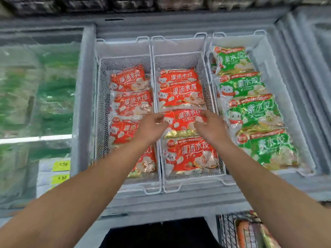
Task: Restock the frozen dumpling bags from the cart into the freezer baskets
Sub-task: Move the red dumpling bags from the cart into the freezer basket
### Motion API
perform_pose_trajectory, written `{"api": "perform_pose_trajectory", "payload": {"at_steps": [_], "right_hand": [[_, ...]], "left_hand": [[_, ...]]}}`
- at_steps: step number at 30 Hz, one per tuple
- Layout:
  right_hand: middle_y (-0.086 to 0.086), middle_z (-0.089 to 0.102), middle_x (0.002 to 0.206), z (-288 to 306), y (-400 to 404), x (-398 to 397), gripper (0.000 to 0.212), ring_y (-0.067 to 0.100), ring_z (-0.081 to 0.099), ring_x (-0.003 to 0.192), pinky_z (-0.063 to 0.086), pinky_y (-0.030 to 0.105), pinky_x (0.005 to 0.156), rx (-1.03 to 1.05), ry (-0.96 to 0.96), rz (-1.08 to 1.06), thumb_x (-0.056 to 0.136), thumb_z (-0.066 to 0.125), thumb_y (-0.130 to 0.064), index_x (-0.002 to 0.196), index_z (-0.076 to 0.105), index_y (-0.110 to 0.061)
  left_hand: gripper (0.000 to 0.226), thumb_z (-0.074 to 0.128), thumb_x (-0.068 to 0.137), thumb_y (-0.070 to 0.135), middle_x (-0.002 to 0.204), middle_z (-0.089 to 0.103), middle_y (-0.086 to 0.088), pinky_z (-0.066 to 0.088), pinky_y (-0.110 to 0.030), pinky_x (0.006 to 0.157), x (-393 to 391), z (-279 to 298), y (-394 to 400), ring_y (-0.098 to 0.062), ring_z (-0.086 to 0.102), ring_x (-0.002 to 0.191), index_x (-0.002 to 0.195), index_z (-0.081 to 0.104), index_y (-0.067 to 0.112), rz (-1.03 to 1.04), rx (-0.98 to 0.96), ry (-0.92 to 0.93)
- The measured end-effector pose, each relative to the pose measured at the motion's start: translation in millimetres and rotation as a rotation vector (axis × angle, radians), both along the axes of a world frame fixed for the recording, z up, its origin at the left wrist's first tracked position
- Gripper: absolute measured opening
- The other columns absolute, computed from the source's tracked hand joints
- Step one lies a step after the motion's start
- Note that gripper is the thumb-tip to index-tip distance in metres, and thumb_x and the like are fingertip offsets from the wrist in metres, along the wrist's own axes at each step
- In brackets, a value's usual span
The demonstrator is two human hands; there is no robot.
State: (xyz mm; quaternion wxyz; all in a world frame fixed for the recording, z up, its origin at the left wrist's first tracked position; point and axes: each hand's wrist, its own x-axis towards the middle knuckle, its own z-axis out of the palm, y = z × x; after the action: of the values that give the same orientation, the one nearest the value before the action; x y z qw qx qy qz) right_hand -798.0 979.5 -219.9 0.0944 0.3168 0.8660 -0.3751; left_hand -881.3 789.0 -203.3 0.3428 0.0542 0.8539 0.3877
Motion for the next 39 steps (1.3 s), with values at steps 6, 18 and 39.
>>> {"api": "perform_pose_trajectory", "payload": {"at_steps": [6,18,39], "right_hand": [[0.004,0.058,0.134,33.9,-65.7,106.9,0.046,0.020,0.054,0.121,0.038,0.026,0.096,0.032,0.094,-0.156,0.093,0.062,-0.028,0.136,0.055,-0.012],[0.005,0.060,0.126,42.8,-119.5,357.1,0.040,0.017,0.056,0.102,0.040,0.027,0.084,0.087,0.017,-0.629,0.092,0.061,-0.025,0.130,0.059,-0.013],[0.009,0.060,0.127,-11.6,-71.4,673.8,0.048,0.026,0.057,0.112,0.041,0.027,0.085,-0.060,0.026,-1.208,0.087,0.069,-0.030,0.129,0.056,-0.011]], "left_hand": [[0.045,0.065,0.094,0.028,0.131,0.065,-0.002,0.044,-0.028,0.104,64.1,17.9,-41.8,-0.017,0.060,0.118,0.136,0.059,0.014,-0.165,0.062,0.074],[0.043,0.066,0.091,0.025,0.128,0.066,-0.001,0.043,-0.025,0.096,235.7,28.0,-25.5,-0.017,0.064,0.110,0.133,0.062,0.015,-0.671,0.078,0.151],[0.038,0.065,0.092,0.028,0.124,0.068,0.001,0.041,-0.023,0.097,533.5,-8.8,131.4,-0.015,0.061,0.115,0.127,0.067,0.015,-1.116,-0.002,0.128]]}}
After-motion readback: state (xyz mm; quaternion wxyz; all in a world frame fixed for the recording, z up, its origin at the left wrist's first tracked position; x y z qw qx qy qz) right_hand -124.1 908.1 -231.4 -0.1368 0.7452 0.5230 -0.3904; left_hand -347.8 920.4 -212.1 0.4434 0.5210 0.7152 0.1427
